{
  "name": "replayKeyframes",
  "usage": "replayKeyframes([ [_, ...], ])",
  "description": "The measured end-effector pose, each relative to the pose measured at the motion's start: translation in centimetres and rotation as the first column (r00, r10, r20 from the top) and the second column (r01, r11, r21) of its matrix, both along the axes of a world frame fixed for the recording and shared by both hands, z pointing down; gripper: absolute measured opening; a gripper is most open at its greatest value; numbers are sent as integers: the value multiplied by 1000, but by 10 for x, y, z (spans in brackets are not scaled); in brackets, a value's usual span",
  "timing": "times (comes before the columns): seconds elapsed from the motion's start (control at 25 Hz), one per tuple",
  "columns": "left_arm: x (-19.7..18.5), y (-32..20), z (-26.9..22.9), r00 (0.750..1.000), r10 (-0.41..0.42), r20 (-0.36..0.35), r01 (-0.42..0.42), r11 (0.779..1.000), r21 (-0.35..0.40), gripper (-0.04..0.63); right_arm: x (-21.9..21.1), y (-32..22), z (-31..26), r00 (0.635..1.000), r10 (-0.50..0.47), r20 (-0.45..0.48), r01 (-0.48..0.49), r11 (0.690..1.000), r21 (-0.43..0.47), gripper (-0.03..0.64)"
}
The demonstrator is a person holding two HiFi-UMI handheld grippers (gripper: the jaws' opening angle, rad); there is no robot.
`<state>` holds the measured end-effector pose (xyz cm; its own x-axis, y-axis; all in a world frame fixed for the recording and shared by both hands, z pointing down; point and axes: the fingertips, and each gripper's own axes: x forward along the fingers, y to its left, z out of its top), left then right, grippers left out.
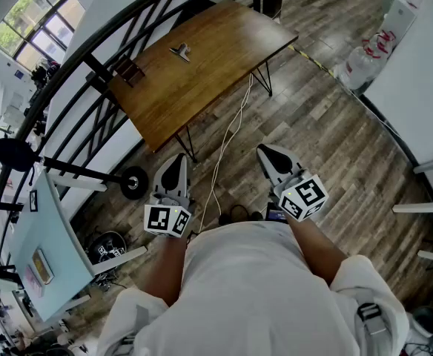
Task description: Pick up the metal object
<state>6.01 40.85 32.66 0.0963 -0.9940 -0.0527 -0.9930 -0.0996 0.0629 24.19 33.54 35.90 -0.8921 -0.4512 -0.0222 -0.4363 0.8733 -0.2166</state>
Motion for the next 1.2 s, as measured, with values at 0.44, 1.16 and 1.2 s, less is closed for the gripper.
replayKeyframes([
  [0.44, 58, -18, 23, 997, 76, -1, -76, 996, -46, 12, 52, -15, -1, 998, -54, 15, 53, 997, 60, 25],
  [1.16, 25, -49, 64, 997, 47, -64, -56, 988, -145, 12, 23, -65, 47, 998, -42, 50, 48, 991, -123, 25],
  [1.2, 24, -57, 70, 996, 53, -66, -62, 987, -151, 12, 23, -75, 51, 999, -20, 36, 25, 990, -140, 25],
])
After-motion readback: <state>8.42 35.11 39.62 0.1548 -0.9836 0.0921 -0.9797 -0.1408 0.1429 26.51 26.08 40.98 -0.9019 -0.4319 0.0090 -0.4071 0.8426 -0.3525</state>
